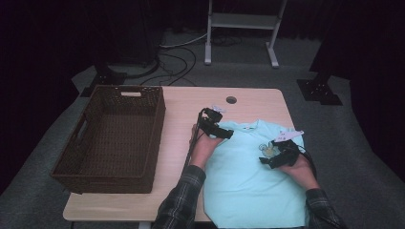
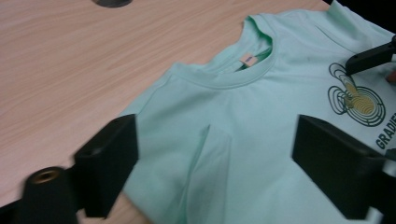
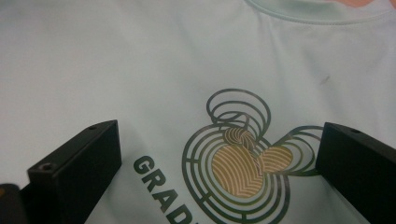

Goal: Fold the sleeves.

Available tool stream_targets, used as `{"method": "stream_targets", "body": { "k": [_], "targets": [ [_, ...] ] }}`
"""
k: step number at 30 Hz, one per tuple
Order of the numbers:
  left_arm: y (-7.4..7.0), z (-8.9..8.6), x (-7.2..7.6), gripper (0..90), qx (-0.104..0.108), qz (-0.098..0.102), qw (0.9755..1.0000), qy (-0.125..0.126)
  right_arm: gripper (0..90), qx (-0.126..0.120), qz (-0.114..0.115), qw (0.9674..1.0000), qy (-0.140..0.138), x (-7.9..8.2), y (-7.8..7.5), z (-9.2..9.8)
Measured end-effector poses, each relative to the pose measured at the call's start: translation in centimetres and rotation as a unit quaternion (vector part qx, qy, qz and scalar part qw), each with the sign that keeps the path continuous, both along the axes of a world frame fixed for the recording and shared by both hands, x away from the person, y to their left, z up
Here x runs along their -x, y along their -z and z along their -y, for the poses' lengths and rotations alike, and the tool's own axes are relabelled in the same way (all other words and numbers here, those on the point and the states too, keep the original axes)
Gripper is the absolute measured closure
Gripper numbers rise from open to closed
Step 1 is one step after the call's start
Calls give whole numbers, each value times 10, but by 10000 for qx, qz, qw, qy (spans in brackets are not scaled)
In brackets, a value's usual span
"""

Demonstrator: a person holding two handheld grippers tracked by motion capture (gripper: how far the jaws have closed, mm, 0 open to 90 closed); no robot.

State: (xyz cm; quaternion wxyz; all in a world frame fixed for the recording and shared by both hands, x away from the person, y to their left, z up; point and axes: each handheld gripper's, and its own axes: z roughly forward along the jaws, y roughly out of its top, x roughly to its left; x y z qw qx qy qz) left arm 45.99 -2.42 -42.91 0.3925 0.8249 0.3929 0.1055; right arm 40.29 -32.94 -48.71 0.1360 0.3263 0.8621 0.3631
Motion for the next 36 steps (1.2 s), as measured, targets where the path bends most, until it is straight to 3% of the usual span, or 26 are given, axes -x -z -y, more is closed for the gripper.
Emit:
{"method": "stream_targets", "body": {
  "k": [2,5,13,24,36],
  "targets": [
    [2,-6,2,29,-2,-19,10000,-44,0,1,-4,10000,3,0,0,0],
    [6,-13,4,0,14,-58,10000,-55,0,0,-10,10000,7,0,0,0],
    [24,-24,20,0,128,-132,9998,-52,0,-12,-24,10000,21,0,0,0],
    [45,-19,41,0,25,-288,9996,42,0,1,-13,10000,8,0,0,0],
    [38,-3,70,0,149,-147,9992,343,0,0,-20,10000,15,0,0,0]
  ]
}}
